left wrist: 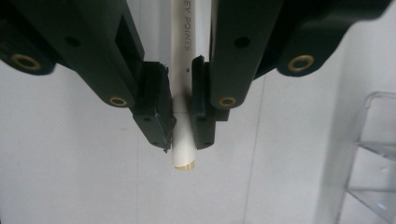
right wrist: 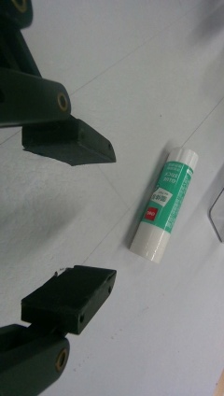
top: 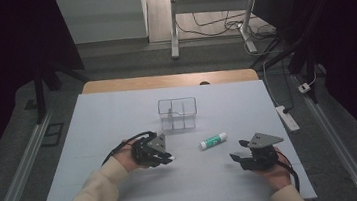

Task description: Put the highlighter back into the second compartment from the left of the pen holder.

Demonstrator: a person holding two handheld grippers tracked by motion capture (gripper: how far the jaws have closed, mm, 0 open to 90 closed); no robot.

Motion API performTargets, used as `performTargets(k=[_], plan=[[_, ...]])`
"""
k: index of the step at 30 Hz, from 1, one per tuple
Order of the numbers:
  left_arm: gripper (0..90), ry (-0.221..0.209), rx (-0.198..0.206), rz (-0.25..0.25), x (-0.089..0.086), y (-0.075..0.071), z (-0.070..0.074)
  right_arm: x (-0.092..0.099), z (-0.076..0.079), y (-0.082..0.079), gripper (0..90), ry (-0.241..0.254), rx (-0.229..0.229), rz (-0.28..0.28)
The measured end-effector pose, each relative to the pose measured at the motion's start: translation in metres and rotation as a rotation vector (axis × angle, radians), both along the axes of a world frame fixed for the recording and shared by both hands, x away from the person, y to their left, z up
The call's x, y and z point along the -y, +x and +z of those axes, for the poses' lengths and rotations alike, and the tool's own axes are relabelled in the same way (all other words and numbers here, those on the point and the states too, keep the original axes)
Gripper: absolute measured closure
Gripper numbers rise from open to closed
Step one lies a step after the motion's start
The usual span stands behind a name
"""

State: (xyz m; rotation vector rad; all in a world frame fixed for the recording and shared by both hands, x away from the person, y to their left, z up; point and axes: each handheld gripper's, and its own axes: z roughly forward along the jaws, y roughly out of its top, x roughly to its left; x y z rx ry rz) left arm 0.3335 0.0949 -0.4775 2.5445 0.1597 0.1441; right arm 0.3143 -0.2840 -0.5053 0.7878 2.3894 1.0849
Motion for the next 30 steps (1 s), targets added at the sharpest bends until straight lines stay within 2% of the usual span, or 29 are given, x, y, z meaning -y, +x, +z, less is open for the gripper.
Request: performTargets(k=[4, 9, 22, 30], plan=[[78.9, -0.035, 0.005, 0.032, -0.006, 0.001, 0.006, 0.0, 0.0, 0.0, 36.8, 0.0, 0.0, 0.0], [78.9, -0.07, 0.003, 0.048, -0.011, 0.001, 0.011, 0.0, 0.0, 0.0, 36.9, 0.0, 0.0, -0.001], [78.8, -0.112, 0.038, 0.106, -0.019, 0.002, 0.019, 0.0, 0.0, 0.0, 36.9, 0.004, 0.001, -0.001], [78.8, -0.161, 0.056, 0.142, -0.025, 0.002, 0.024, 0.0, 0.0, 0.0, 36.8, 0.002, 0.001, -0.001]])
